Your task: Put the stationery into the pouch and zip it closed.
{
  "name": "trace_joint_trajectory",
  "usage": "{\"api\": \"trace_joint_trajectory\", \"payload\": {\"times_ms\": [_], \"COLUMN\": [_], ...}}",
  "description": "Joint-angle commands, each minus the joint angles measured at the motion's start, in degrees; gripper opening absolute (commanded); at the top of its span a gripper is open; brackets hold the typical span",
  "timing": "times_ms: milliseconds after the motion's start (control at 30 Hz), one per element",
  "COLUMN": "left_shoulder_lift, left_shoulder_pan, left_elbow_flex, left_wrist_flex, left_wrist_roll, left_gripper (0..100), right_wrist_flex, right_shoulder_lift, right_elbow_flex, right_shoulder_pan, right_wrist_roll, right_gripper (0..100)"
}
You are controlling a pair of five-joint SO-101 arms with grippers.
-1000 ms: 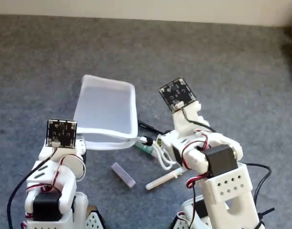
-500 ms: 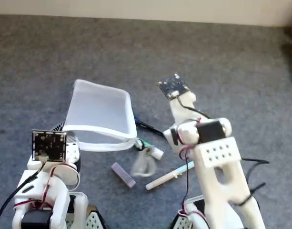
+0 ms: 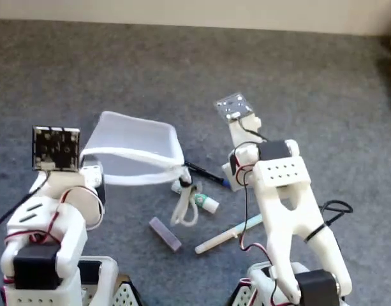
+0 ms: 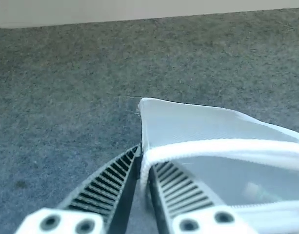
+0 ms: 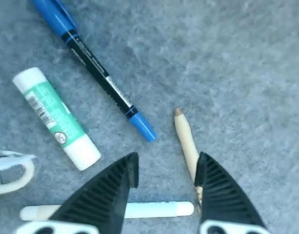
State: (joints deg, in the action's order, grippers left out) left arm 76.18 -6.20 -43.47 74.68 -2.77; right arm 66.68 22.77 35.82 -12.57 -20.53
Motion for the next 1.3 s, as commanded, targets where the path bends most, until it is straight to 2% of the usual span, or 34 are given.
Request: {"api": "trace_joint_trajectory", "payload": {"times_ms": [0,233,433,533,600,800,1000,1267], "left_shoulder_lift": [-3.74,-7.16,-10.07,-10.42,-10.42,-10.42,-10.33,-10.33], "left_shoulder_pan": [1.01,4.53,4.62,2.42,0.13,-3.03,-3.30,-3.82], "left_elbow_flex": [6.29,7.87,7.60,7.60,7.78,7.43,6.20,5.23], "left_wrist_flex": [2.90,3.34,3.34,3.34,3.34,3.34,3.34,3.25], "left_wrist_roll": [-2.90,-3.43,-5.19,-5.36,-5.45,-5.45,-5.45,-5.19], "left_gripper": [1,1,1,1,1,1,1,1], "right_wrist_flex": [-1.19,-1.19,-3.38,-6.73,-8.04,-8.48,-8.22,-8.13], "right_shoulder_lift": [-1.19,-6.73,-11.91,-14.02,-15.34,-19.30,-26.51,-32.31], "right_elbow_flex": [-2.15,-2.24,-2.33,-2.33,-2.33,-5.67,-12.00,-13.58], "right_shoulder_pan": [1.45,3.38,3.38,3.38,3.38,4.35,6.73,6.90], "right_wrist_roll": [-5.71,-7.30,-7.38,-7.47,-10.29,-13.54,-13.63,-13.71], "right_gripper": [18.0,18.0,18.0,17.4,15.2,13.9,13.9,12.4]}}
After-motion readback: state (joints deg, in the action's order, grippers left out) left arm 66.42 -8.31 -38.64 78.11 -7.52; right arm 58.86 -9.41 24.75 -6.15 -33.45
